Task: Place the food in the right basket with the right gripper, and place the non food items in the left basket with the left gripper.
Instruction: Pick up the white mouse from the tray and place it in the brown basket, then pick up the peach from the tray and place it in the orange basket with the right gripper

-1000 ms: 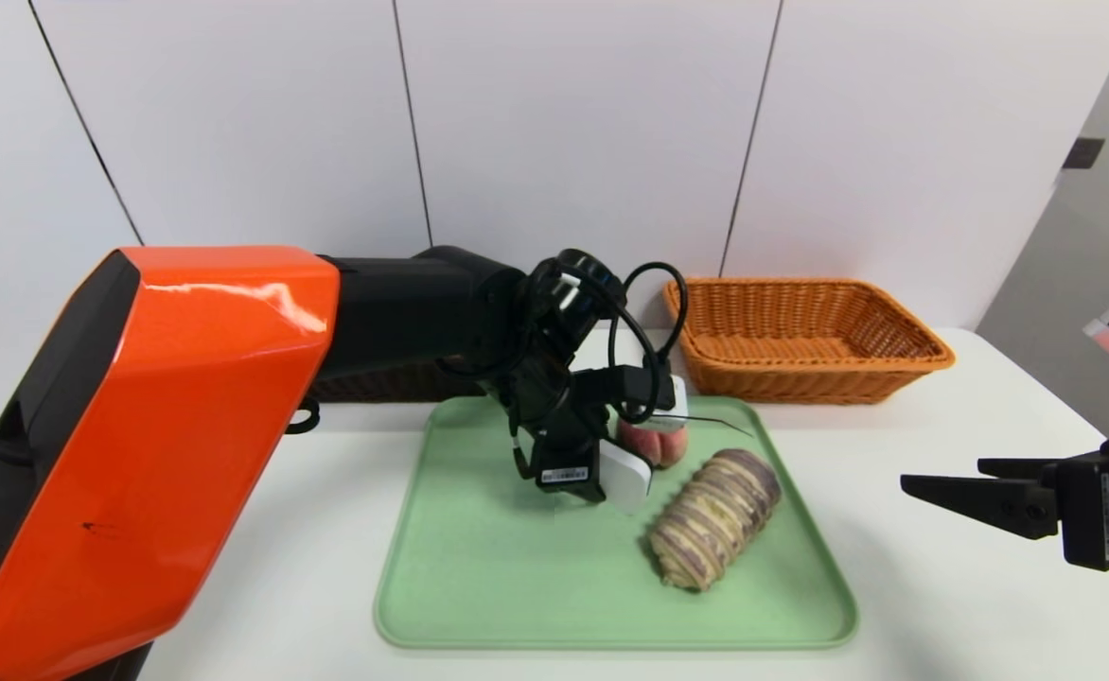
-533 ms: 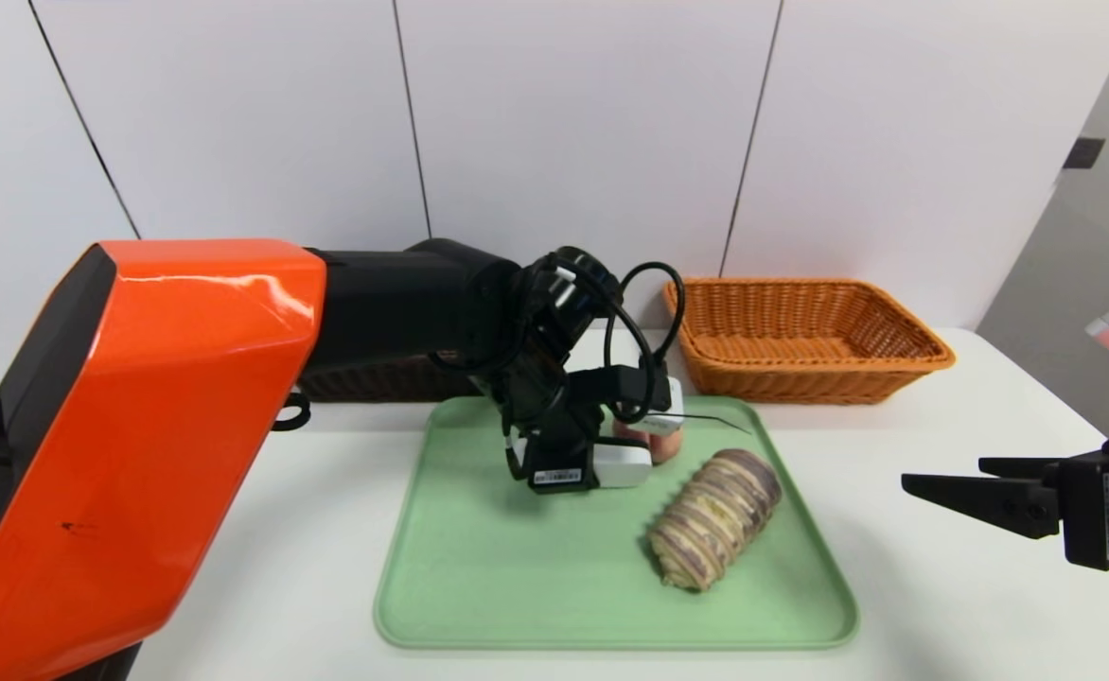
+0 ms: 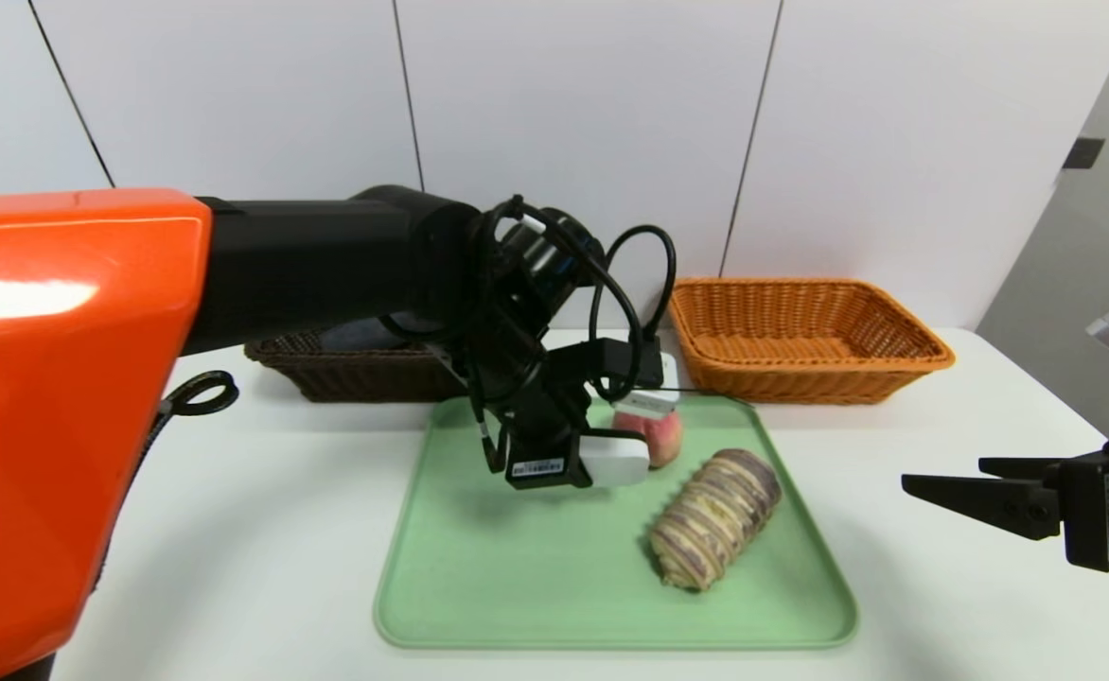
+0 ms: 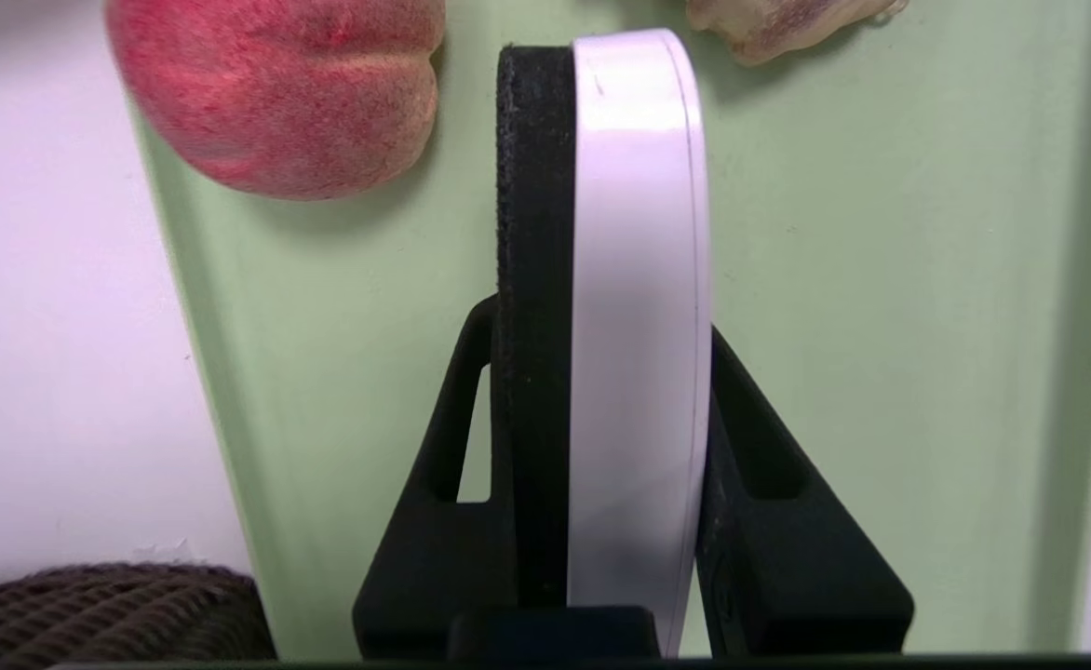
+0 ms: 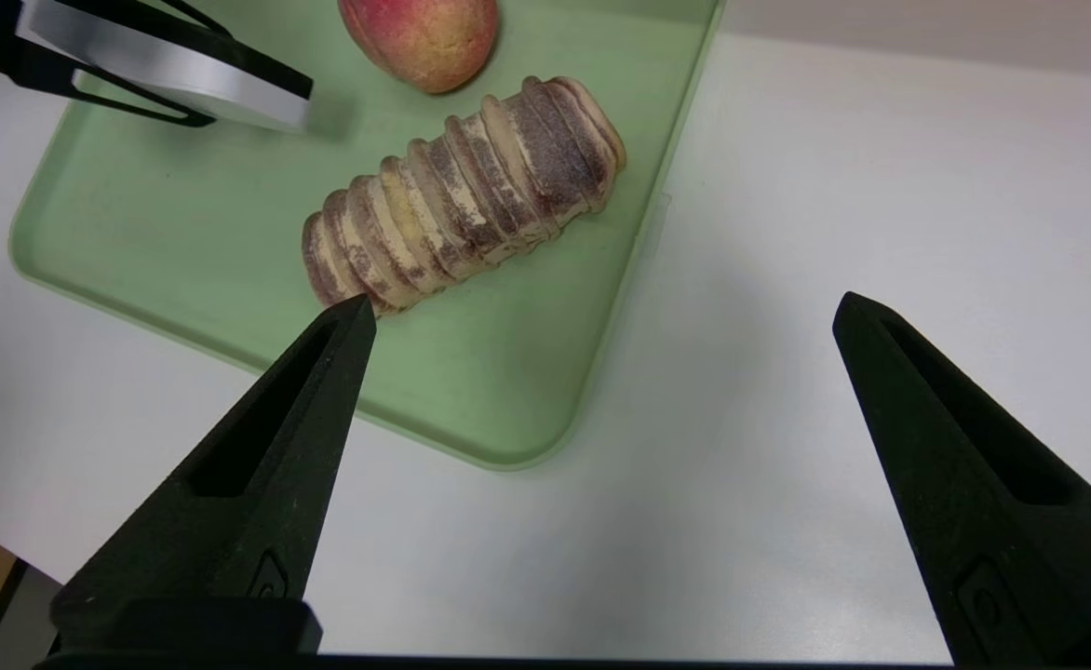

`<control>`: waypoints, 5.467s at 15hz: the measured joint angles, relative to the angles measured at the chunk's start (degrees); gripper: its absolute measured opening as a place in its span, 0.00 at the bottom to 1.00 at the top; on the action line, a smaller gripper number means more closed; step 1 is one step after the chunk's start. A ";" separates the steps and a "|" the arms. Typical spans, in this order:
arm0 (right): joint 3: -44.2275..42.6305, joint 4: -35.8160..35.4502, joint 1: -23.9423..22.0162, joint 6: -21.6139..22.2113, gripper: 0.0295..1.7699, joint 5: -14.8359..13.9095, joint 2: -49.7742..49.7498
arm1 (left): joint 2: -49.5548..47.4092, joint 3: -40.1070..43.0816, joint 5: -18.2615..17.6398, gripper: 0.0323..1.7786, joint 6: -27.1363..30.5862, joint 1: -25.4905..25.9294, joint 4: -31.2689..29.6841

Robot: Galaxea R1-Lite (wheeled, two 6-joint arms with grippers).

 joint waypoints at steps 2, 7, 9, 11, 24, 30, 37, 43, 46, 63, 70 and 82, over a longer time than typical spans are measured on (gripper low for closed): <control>-0.09 0.00 -0.02 -0.05 0.96 0.00 -0.06 | -2.57 0.00 -0.11 0.28 -3.74 0.17 -0.22; -0.77 -0.05 -0.35 -0.05 0.96 -0.10 -0.13 | -9.11 -0.06 0.02 0.28 -24.31 3.74 -3.46; -0.88 -0.05 -0.41 -0.05 0.96 -0.10 -0.13 | -11.58 -0.06 0.05 0.28 -30.34 7.39 -3.74; -1.13 -0.05 -0.41 -0.05 0.96 -0.11 -0.13 | -13.15 -0.06 0.05 0.28 -31.52 11.54 -4.66; 0.33 -0.05 -0.59 0.06 0.96 -0.18 -0.41 | -4.14 0.00 0.13 0.28 -24.89 25.59 -22.93; 0.44 -0.05 -0.61 0.05 0.96 -0.07 -0.44 | 1.21 -0.06 0.94 0.28 -24.87 24.95 -27.04; 0.77 -0.02 -0.59 0.05 0.96 -0.13 -0.45 | 3.58 -0.06 0.99 0.28 -24.11 24.83 -27.11; 1.01 -0.02 -0.59 0.02 0.96 -0.18 -0.85 | 3.74 -0.09 0.99 0.57 -24.06 24.87 -27.09; 1.13 -0.02 -0.59 0.02 0.96 -0.18 -1.00 | 2.73 -0.09 1.05 0.70 -24.15 24.94 -27.06; -17.79 4.41 11.03 1.13 0.96 -0.33 3.63 | -34.60 13.91 15.20 0.93 -59.58 16.02 -1.90; -25.64 5.90 18.25 1.16 0.96 -1.54 14.47 | -52.10 35.61 15.06 0.94 -62.23 15.60 -2.23; -40.98 16.63 26.33 2.06 0.96 -15.48 32.85 | -58.31 33.90 9.47 0.95 -50.80 15.57 -8.84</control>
